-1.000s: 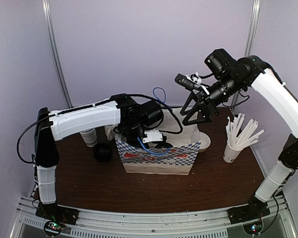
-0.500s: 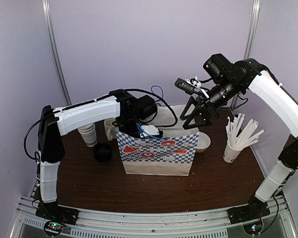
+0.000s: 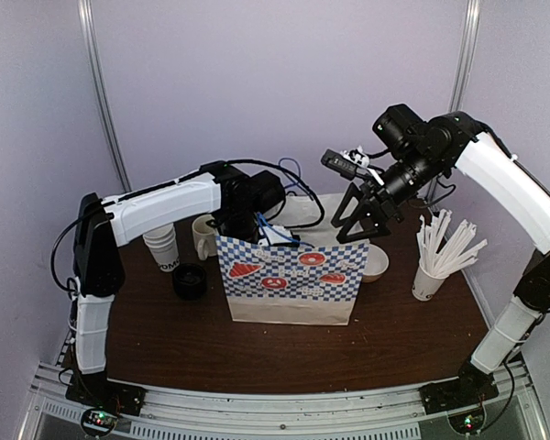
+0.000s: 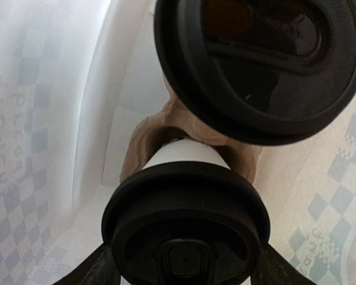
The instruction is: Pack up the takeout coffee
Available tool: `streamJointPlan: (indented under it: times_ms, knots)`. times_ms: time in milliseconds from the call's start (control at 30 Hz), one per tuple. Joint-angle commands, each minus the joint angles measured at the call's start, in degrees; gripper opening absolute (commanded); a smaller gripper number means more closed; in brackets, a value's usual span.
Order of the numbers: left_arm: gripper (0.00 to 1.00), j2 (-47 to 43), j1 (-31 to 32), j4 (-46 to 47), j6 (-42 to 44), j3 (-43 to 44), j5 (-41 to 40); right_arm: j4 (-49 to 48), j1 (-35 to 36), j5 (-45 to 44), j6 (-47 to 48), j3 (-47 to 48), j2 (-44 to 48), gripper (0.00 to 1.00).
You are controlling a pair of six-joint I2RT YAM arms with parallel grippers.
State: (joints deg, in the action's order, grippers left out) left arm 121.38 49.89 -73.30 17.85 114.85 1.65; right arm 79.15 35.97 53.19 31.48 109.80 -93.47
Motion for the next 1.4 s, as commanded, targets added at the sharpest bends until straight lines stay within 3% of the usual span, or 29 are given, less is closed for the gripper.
streamJointPlan:
  times_ms: [0,400,567,900,933,967,1367]
  knots:
    - [0.54,5.0,0.3,-1.5,-1.1,1.2,3.4,-0.9,-0.3,0.6,-0.6,-0.6,0.9,0.69]
    - [0.57,1.2,1.5,-2.2,-3.4,-1.4,-4.0,-1.3,-0.3,-1.3,-1.3,0.1,1.0,0.69]
    - [0.7,-0.1,1.4,-2.9,-3.8,-0.2,-5.7,-1.3,-0.3,-1.5,-1.3,0.3,1.1,0.69]
    - [0.86,-5.7,1.4,-3.3,-3.7,-1.2,-3.4,-1.1,-0.3,-1.8,-1.3,1.2,0.9,0.69]
    - [0.95,-6.1,1.4,-3.2,-3.7,-1.2,-2.9,-1.0,-0.3,-1.8,-1.3,1.2,0.8,0.69]
    - [0.97,-6.4,1.5,-3.3,-3.6,-1.1,-2.5,-0.9,-0.3,-1.8,-1.3,1.3,0.6,0.69]
    - [0.97,-10.3,1.5,-4.6,-3.7,2.0,-3.0,-0.7,-0.3,-2.2,-1.4,1.4,0.4,0.69]
